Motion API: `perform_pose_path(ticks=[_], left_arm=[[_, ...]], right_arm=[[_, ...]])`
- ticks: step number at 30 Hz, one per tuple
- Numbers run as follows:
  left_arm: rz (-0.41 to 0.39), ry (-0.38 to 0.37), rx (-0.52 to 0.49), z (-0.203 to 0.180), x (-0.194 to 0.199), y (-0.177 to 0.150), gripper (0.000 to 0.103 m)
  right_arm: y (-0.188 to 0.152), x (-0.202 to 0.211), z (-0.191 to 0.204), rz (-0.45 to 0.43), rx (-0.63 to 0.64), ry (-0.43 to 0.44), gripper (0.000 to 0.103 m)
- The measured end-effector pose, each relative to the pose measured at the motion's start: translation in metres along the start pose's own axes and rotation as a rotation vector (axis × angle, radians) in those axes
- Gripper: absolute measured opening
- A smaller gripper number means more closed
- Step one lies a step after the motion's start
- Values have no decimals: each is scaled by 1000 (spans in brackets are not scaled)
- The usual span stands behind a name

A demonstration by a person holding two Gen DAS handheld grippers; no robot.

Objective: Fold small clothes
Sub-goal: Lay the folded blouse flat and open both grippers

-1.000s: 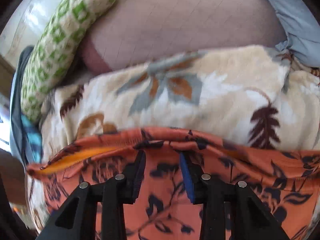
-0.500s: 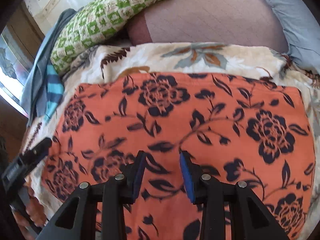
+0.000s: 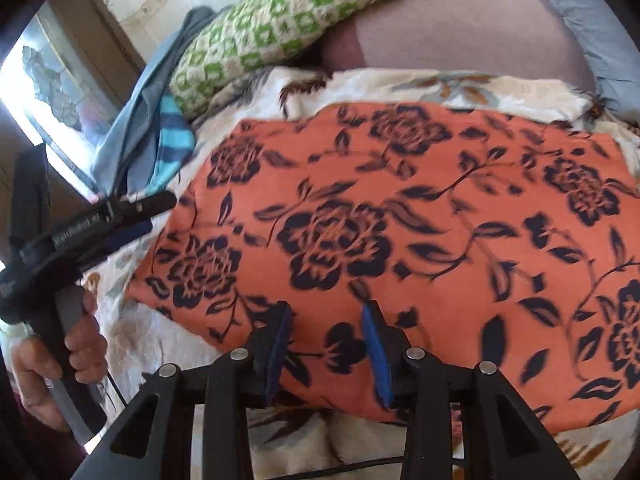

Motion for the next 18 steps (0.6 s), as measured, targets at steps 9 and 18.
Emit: perform_pose_path(ticks=[9,18], left_arm=[[-10,212,-6,22,18,-6,71],[14,164,-151,-13,24,-25,71]], right_arm=[[1,33,10,-65,-83,49,45],[-21,6,40,-9,-21,35,45]])
Point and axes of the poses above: each gripper's, at about its wrist camera, not at the fingertips, and x roughly against the way its jaws point, z to its left, y to its top, the point moved 5 cm from there along -x, roughly the way its jaws point
